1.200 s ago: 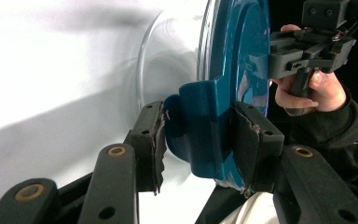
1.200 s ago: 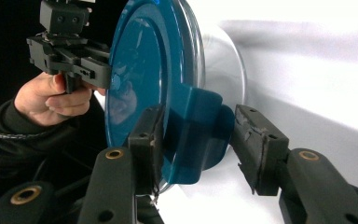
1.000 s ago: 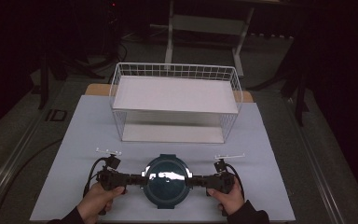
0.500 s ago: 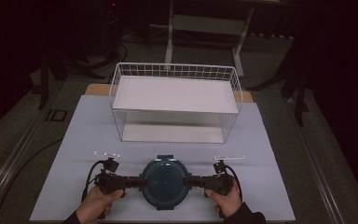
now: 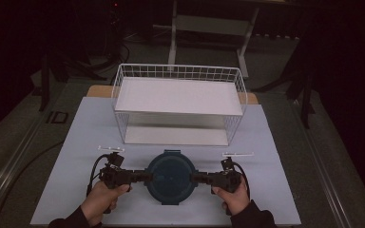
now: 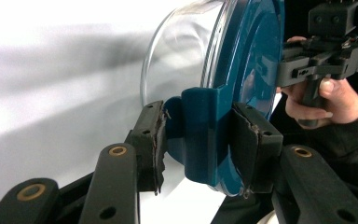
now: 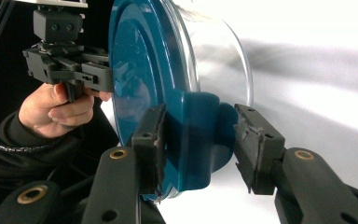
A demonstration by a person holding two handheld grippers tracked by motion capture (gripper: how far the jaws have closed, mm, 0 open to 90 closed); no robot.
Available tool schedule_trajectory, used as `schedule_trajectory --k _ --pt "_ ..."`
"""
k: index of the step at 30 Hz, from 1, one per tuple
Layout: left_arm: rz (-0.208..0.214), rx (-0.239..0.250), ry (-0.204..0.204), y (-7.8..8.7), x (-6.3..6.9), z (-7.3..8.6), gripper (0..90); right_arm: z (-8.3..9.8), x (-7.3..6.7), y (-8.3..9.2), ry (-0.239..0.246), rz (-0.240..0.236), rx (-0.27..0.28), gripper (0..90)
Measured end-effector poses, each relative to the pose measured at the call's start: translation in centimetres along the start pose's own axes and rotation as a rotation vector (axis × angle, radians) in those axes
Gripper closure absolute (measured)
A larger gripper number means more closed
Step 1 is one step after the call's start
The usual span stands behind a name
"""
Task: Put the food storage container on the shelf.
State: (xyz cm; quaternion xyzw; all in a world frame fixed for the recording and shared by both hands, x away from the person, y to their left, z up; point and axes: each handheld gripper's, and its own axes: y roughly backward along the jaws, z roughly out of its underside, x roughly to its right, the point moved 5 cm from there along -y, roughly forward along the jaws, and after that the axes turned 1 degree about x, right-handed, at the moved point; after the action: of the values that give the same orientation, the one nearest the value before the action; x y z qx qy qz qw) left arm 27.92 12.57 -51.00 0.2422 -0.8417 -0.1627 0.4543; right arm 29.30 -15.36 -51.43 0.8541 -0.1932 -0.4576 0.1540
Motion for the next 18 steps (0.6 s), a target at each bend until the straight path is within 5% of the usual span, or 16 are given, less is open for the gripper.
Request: schedule_trajectory --k 18 --pt "0.001 0.068 -0.054 -2.0 -0.2 -4.9 57.1 -5.1 1.5 1.7 0.067 0.045 0.043 55.7"
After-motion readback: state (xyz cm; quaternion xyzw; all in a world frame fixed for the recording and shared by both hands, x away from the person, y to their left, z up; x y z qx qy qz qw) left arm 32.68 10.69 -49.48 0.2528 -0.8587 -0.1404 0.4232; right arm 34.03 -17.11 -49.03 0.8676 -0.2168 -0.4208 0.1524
